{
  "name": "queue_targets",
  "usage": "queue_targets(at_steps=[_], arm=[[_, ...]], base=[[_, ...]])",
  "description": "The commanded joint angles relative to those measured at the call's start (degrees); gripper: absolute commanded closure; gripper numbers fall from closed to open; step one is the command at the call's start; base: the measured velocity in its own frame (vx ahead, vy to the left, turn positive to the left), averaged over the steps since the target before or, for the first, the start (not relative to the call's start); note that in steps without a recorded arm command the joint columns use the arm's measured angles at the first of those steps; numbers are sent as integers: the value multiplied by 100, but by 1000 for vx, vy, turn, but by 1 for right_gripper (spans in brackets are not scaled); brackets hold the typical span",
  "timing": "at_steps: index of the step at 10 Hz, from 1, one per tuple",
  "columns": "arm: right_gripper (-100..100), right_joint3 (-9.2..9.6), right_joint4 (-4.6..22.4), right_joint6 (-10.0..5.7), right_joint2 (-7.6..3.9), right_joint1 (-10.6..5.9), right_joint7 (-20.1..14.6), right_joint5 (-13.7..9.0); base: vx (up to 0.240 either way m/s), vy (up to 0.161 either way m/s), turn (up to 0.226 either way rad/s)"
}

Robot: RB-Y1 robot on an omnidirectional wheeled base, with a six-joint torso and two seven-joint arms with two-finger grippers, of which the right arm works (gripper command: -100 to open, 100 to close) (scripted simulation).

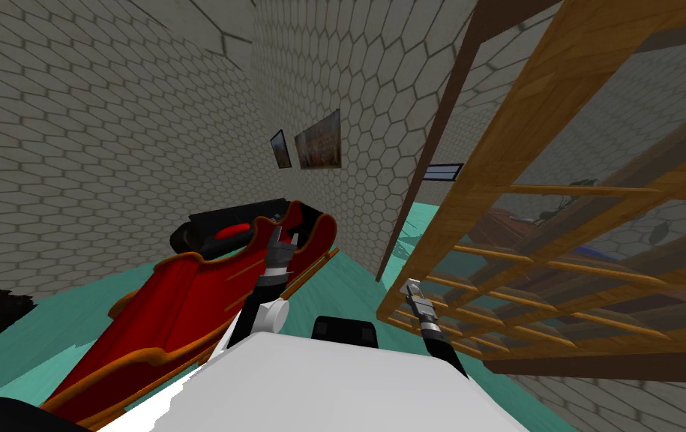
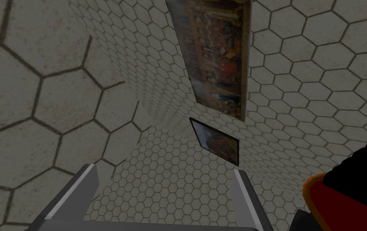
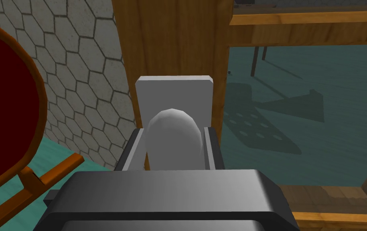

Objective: Pull the door open

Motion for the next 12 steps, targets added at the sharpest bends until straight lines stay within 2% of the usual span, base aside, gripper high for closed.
queue_targets(at_steps=[1, 2, 3, 4, 11, 12], arm=[[100, 133, -60, -132, -123, 96, -155, 76], [100, 195, -84, -181, -175, 138, -218, 111], [100, 156, -4, -150, -134, 80, -180, 90], [100, 263, 21, -275, -211, 162, -289, 136], [100, 618, 87, -809, -538, 413, -673, 291], [100, 583, 80, -721, -502, 393, -617, 273]], base=[[-262, -19, 111], [-265, -9, 82], [-118, -6, 12], [-168, -44, 124], [-214, -44, 130], [-82, -13, 21]])
